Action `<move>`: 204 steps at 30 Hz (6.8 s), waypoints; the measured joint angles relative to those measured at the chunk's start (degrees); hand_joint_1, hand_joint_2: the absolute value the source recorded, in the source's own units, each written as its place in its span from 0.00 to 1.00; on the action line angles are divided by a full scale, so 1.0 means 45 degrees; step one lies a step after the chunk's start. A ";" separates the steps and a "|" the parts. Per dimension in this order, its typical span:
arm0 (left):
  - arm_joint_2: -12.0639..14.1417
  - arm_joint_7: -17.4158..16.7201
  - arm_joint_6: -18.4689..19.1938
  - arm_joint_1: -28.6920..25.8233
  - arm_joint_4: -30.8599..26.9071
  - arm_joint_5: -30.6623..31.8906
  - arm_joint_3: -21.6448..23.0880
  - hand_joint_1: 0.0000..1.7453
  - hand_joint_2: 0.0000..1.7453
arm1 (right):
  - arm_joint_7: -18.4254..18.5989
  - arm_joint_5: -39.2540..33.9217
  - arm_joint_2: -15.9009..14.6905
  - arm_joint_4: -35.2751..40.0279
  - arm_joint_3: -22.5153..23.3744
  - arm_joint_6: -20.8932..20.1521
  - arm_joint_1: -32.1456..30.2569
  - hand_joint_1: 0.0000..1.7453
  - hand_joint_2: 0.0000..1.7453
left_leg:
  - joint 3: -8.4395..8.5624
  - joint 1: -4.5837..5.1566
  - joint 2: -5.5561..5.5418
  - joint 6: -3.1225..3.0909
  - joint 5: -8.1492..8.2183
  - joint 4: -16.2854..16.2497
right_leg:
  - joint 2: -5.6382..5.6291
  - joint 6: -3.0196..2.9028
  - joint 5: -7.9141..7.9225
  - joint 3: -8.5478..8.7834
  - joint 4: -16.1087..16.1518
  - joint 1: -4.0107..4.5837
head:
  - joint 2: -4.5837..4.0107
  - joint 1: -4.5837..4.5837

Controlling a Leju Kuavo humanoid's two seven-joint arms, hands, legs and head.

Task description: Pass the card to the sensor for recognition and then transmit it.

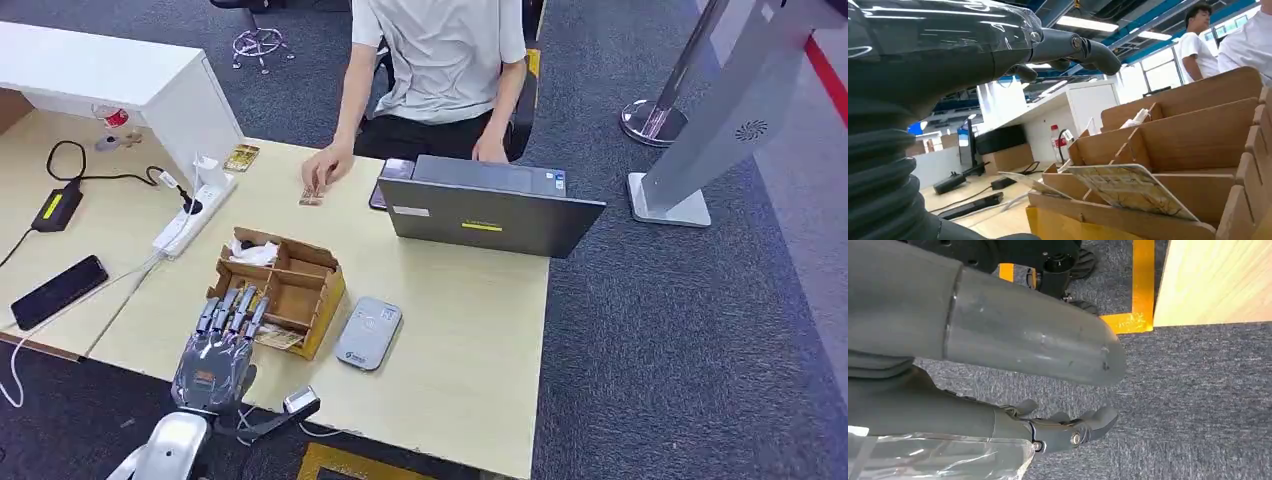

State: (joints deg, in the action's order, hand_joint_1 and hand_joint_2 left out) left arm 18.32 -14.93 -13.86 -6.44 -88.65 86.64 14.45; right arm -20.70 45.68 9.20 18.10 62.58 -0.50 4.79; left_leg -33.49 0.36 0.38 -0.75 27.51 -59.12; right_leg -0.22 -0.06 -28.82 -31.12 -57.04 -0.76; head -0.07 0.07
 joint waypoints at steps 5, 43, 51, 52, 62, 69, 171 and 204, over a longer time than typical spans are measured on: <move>-0.0024 -0.0122 -0.0199 0.0221 0.0461 0.0000 0.0005 0.00 1.00 | -0.0005 0.0155 -0.0005 -0.0034 0.0000 0.0005 0.0024 0.00 0.00 | 0.0001 -0.0001 0.0001 0.0000 0.0000 0.0000 | -0.0001 0.0000 0.0000 -0.0001 -0.0001 0.0001 | 0.0000 0.0000; -0.0097 -0.1374 0.0713 0.1517 0.1044 0.0005 0.2336 0.00 1.00 | -0.0034 0.0529 0.0000 -0.0146 0.0092 -0.0160 0.0202 0.00 0.00 | -0.0001 0.0000 0.0002 0.0000 0.0000 -0.0002 | -0.0002 0.0002 0.0002 -0.0004 0.0000 -0.0001 | 0.0000 -0.0005; -0.0286 -0.1481 0.1093 0.1516 0.1044 0.0005 0.2331 0.00 1.00 | -0.0034 0.0563 0.0000 -0.0146 0.0165 -0.0180 0.0206 0.00 0.00 | -0.0001 0.0001 0.0001 0.0000 0.0000 -0.0002 | -0.0002 0.0002 0.0002 -0.0003 0.0000 0.0000 | 0.0000 -0.0005; -0.0311 -0.1491 0.1093 0.1515 0.1044 0.0005 0.2331 0.00 1.00 | -0.0039 0.0563 0.0000 -0.0146 0.0194 -0.0180 0.0205 0.00 0.00 | -0.0001 0.0001 0.0001 0.0000 0.0000 -0.0002 | -0.0002 0.0002 0.0002 -0.0002 0.0000 -0.0001 | 0.0000 -0.0005; -0.0593 -0.0787 0.1200 0.1390 0.1044 0.0005 0.2109 1.00 1.00 | -0.0005 0.0641 0.0000 -0.0146 0.0325 -0.0160 0.0202 0.00 0.00 | -0.0002 0.0001 0.0001 0.0000 0.0000 -0.0002 | -0.0002 0.0002 0.0002 -0.0002 0.0000 0.0000 | 0.0000 -0.0005; -0.0859 -0.0491 0.1166 0.1262 0.1044 0.0005 0.1724 1.00 1.00 | 0.0000 0.0651 0.0000 -0.0146 0.0355 -0.0170 0.0204 0.00 0.00 | -0.0001 0.0001 0.0000 0.0000 0.0000 -0.0002 | -0.0001 0.0002 0.0002 -0.0001 0.0000 -0.0001 | 0.0000 -0.0005; -0.0442 -0.1059 -0.0092 0.0991 0.1349 0.0005 -0.0908 0.00 1.00 | 0.0034 0.1273 -0.0180 -0.0219 0.0772 -0.0360 0.0489 0.00 0.00 | -0.0002 0.0000 0.0002 0.0000 0.0001 0.0000 | -0.0004 -0.0001 0.0000 -0.0004 0.0001 0.0000 | 0.0000 -0.0005; -0.1049 -0.0166 -0.0204 0.1057 0.1904 0.0005 -0.1933 1.00 1.00 | 0.0146 0.1292 -0.0180 -0.0219 0.0767 -0.0233 0.0539 0.00 0.00 | -0.0003 0.0000 0.0005 0.0000 0.0001 0.0000 | -0.0005 -0.0001 0.0000 -0.0004 0.0000 0.0000 | 0.0000 0.0000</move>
State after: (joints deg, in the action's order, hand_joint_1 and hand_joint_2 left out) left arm 13.60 -15.68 -14.77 -1.69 -80.08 86.66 5.75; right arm -20.04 51.50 8.39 17.11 66.03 -1.55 7.22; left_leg -33.50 0.36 0.41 -0.75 27.52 -59.12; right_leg -0.24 -0.06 -28.82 -31.14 -57.04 -0.76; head -0.07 0.07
